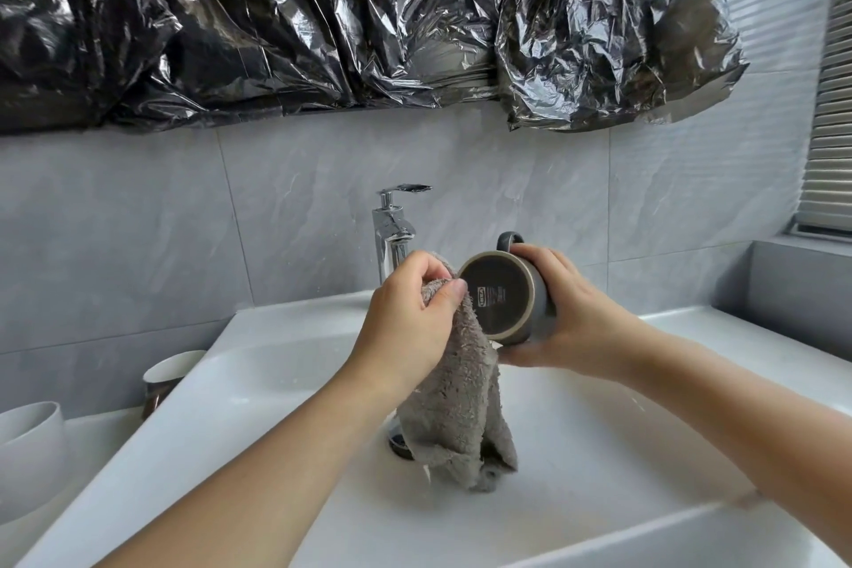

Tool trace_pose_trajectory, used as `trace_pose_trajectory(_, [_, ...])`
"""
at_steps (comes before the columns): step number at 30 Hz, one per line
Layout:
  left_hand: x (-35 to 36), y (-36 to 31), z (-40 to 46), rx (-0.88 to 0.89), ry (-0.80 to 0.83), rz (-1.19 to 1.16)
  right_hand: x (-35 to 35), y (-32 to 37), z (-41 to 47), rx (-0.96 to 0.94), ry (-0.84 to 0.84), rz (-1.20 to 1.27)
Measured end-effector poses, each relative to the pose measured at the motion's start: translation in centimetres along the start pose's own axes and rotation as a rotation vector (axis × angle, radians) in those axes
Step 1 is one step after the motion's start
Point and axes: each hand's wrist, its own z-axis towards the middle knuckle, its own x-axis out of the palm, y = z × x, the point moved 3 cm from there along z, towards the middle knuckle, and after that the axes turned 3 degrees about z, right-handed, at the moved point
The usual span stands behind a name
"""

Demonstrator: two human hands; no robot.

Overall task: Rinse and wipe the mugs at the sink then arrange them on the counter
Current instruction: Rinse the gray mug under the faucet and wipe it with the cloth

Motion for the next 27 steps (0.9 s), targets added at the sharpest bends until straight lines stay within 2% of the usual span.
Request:
trace_pose_trajectory(5, [-1.0, -1.0, 0.3, 0.016, -0.097, 0.055, -0.4, 0.0, 0.0, 0.015, -0.059, -0.060])
trace_pose_trajectory(8, [-1.4, -1.9, 0.2, 0.086, -0.128, 0.067, -0.5, 0.0, -0.1, 0.006, -0.075, -0.073])
trace_pose_trajectory(13, [-0.1, -2.1, -0.1, 0.227, -0.028, 0.142, -0.7, 0.2, 0.0, -0.004, -0.104, -0.082])
trace_pose_trajectory(18, [-0.1, -1.8, -0.1, 0.142, 0.084, 0.125, -0.9, 0.3, 0.0, -0.001, -0.132, -0.097])
trace_pose_trajectory(22, [0.0, -2.7, -0.9, 0.146, 0.234, -0.058, -0.9, 0.4, -0.2, 0.009, -0.112, -0.102])
trace_pose_trajectory(24, [0.0, -3.4, -1.2, 0.221, 0.179, -0.088, -0.7, 0.9, -0.1, -0.019, -0.107, -0.103])
trace_pose_trajectory(27, [0.1, -3.6, -0.9, 0.298, 0.043, 0.015, -0.3, 1.2, 0.0, -0.086, -0.092, -0.144])
